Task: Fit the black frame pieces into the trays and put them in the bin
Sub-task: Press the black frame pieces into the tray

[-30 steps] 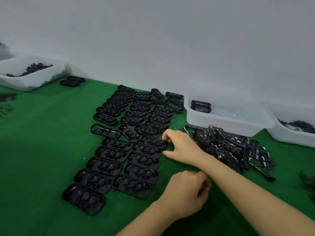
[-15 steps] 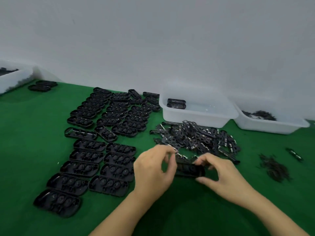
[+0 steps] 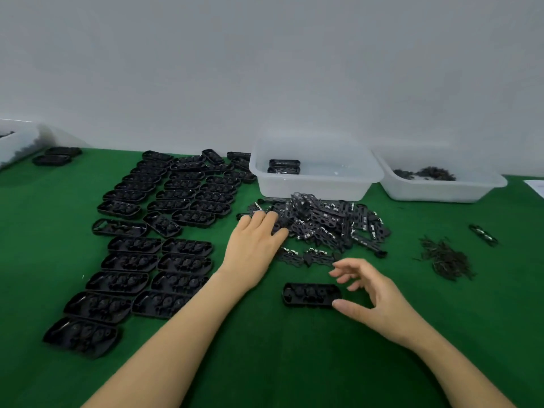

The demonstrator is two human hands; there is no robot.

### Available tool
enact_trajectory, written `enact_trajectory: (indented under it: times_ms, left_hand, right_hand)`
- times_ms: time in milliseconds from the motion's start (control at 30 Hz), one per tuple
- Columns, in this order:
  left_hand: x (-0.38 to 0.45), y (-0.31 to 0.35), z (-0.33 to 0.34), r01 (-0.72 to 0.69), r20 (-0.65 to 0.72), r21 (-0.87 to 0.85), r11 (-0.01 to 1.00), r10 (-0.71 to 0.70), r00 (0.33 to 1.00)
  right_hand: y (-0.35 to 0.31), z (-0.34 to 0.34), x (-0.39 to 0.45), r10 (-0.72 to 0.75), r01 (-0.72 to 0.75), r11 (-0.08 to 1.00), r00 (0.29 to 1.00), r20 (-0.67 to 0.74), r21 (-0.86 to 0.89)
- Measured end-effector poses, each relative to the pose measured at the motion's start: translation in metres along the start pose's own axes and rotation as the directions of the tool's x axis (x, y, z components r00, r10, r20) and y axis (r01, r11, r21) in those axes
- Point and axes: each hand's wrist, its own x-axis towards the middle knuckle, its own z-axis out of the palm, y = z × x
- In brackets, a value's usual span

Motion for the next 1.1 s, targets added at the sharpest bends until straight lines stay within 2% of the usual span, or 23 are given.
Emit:
enact_trajectory:
  times_ms: [133, 200, 233, 267, 300, 333, 367, 400, 433, 467, 500, 533, 567, 600, 700, 767, 800, 833, 900, 933, 1000, 1100]
  left_hand:
    - [0.014, -0.008, -0.007, -0.162, 0.07, 0.068, 0.984, 0.157, 0.985]
    - [0.016, -0.012, -0.011, -0.223, 0.031, 0.059, 0.973, 0.221, 0.975]
    - [0.016, -0.015, -0.011, -0.22, -0.025, 0.002, 0.975, 0.22, 0.975]
    - [0.016, -0.017, -0.011, -0.181, -0.095, -0.101, 0.978, 0.172, 0.981]
    - [0.014, -0.018, -0.011, -0.097, -0.159, -0.247, 0.964, 0.059, 0.986]
    - [0.011, -0.015, -0.016, 0.028, -0.166, -0.419, 0.908, -0.107, 0.98]
    - [0.007, -0.008, -0.023, 0.175, -0.114, -0.621, 0.764, -0.308, 0.944]
    - [0.001, 0.003, -0.03, 0.288, -0.001, -0.808, 0.514, -0.489, 0.872]
    - [-0.004, 0.017, -0.037, 0.344, 0.175, -0.919, 0.193, -0.581, 0.795]
    - [-0.009, 0.032, -0.042, 0.357, 0.354, -0.927, -0.111, -0.57, 0.741]
    - [-0.015, 0.045, -0.044, 0.362, 0.486, -0.872, -0.331, -0.493, 0.721]
    - [-0.02, 0.057, -0.044, 0.371, 0.566, -0.802, -0.468, -0.396, 0.723]
    - [-0.025, 0.066, -0.043, 0.384, 0.61, -0.741, -0.55, -0.315, 0.727]
    - [-0.028, 0.072, -0.043, 0.402, 0.636, -0.702, -0.588, -0.263, 0.726]
    - [-0.033, 0.075, -0.042, 0.444, 0.668, -0.678, -0.586, -0.238, 0.705]
    - [-0.033, 0.07, -0.043, 0.468, 0.634, -0.729, -0.5, -0.234, 0.737]
    - [-0.034, 0.065, -0.043, 0.475, 0.581, -0.792, -0.383, -0.234, 0.78]
    - [-0.033, 0.061, -0.044, 0.457, 0.494, -0.867, -0.197, -0.231, 0.838]
    - [-0.03, 0.052, -0.046, 0.331, 0.295, -0.922, 0.201, -0.189, 0.937]
    - [-0.028, 0.048, -0.048, 0.259, 0.219, -0.908, 0.328, -0.156, 0.963]
    - [-0.026, 0.04, -0.049, 0.159, 0.127, -0.876, 0.456, -0.101, 0.987]
    - [-0.026, 0.027, -0.047, 0.139, 0.098, -0.812, 0.567, -0.102, 0.99]
  right_hand:
    - [0.001, 0.004, 0.0, -0.014, 0.014, 0.996, 1.0, -0.001, -0.087]
    - [0.0, 0.004, 0.001, -0.019, 0.018, 0.996, 1.0, -0.009, -0.086]
    - [-0.001, 0.004, 0.001, -0.026, 0.025, 0.996, 1.0, -0.013, -0.085]
    - [-0.001, 0.004, 0.0, -0.036, 0.034, 0.996, 0.999, -0.024, -0.086]
    - [-0.002, 0.005, 0.0, -0.051, 0.047, 0.995, 0.998, -0.044, -0.094]
    - [-0.004, 0.005, 0.0, -0.073, 0.065, 0.992, 0.995, -0.073, -0.105]
    - [-0.005, 0.004, 0.001, -0.101, 0.088, 0.989, 0.989, -0.108, -0.118]
    - [-0.007, 0.004, 0.001, -0.132, 0.114, 0.985, 0.98, -0.145, -0.126]
    - [-0.01, 0.005, 0.002, -0.162, 0.141, 0.983, 0.97, -0.184, -0.121]
    - [-0.012, 0.006, 0.002, -0.188, 0.168, 0.98, 0.957, -0.22, -0.104]
    - [-0.014, 0.007, 0.002, -0.208, 0.191, 0.977, 0.946, -0.249, -0.09]
    - [-0.015, 0.009, 0.002, -0.229, 0.213, 0.973, 0.935, -0.269, -0.09]
    - [-0.017, 0.011, 0.002, -0.253, 0.232, 0.967, 0.925, -0.283, -0.105]
    - [-0.018, 0.013, 0.003, -0.278, 0.251, 0.96, 0.915, -0.293, -0.124]
    - [-0.017, 0.018, 0.004, -0.325, 0.284, 0.943, 0.896, -0.303, -0.173]
    - [-0.015, 0.019, 0.005, -0.305, 0.266, 0.951, 0.9, -0.313, -0.16]
    - [-0.014, 0.019, 0.005, -0.277, 0.25, 0.96, 0.911, -0.305, -0.125]
    - [-0.014, 0.019, 0.004, -0.241, 0.229, 0.97, 0.927, -0.288, -0.078]
    - [-0.014, 0.019, 0.003, -0.195, 0.198, 0.98, 0.954, -0.229, -0.011]
    - [-0.014, 0.019, 0.003, -0.19, 0.195, 0.981, 0.961, -0.199, 0.006]
    - [-0.014, 0.016, 0.003, -0.17, 0.172, 0.985, 0.972, -0.163, -0.005]
    - [-0.007, 0.008, 0.004, -0.095, 0.072, 0.959, 0.993, -0.072, -0.272]
